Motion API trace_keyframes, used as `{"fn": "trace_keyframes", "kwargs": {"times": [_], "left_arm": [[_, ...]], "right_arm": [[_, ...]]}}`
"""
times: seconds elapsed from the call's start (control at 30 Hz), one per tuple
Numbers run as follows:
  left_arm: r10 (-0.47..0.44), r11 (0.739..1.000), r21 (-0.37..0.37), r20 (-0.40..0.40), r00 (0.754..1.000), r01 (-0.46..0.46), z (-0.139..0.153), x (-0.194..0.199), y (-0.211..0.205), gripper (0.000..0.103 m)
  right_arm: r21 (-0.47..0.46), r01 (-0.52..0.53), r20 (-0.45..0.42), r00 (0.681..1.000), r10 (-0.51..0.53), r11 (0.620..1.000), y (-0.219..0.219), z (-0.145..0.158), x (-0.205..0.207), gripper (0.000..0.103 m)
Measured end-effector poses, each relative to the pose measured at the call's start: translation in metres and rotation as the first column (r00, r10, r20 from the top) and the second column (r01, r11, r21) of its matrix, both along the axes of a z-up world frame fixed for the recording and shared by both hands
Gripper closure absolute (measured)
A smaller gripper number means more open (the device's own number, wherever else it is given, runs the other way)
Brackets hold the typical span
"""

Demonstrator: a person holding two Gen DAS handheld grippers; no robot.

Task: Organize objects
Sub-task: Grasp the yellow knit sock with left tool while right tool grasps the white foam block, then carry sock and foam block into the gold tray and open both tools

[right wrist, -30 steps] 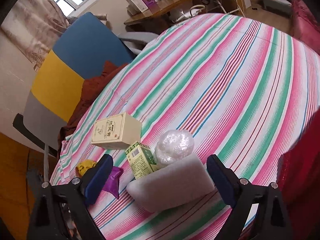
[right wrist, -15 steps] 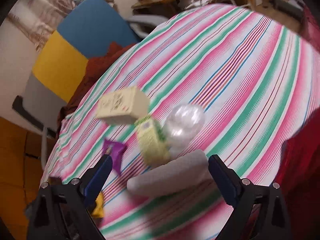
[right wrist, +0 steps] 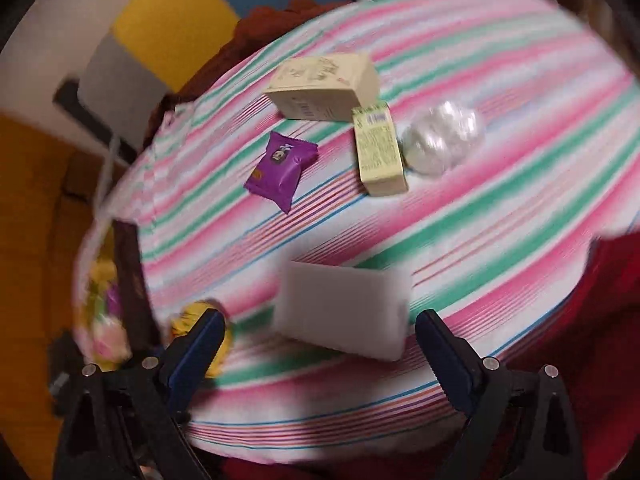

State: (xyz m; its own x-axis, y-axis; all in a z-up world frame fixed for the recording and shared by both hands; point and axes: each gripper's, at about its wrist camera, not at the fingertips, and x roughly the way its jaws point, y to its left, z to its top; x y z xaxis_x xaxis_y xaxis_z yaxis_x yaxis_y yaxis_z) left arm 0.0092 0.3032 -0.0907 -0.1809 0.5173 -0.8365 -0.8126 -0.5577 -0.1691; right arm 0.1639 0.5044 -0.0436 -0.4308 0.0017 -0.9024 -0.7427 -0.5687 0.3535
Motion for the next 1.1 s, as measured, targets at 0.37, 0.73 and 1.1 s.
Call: {"fn": "trace_keyframes", "kwargs": {"times": [0.37, 0.73, 1.1], "left_arm": [[-0.047, 0.999, 0.011, -0.025, 0.999, 0.048, -0.005, 0.005, 0.002, 0.060], [-0.041, 0.999, 0.009, -0.061, 0.997, 0.042, -0.011, 0.008, 0.006, 0.060], [-0.043, 0.995, 0.084, -0.093, 0.995, 0.051, 0.018, 0.022, -0.004, 0.064]], "right_arm": [[0.122, -0.599, 0.420, 0.753, 0.506, 0.791, -0.033, -0.034, -0.053, 0.008], [0.037, -0.619, 0.453, 0.710, 0.539, 0.785, -0.013, -0.064, -0.060, 0.019], [0.168, -0.476, 0.351, 0.847, 0.399, 0.863, 0.007, -0.027, -0.028, 0.028]]}}
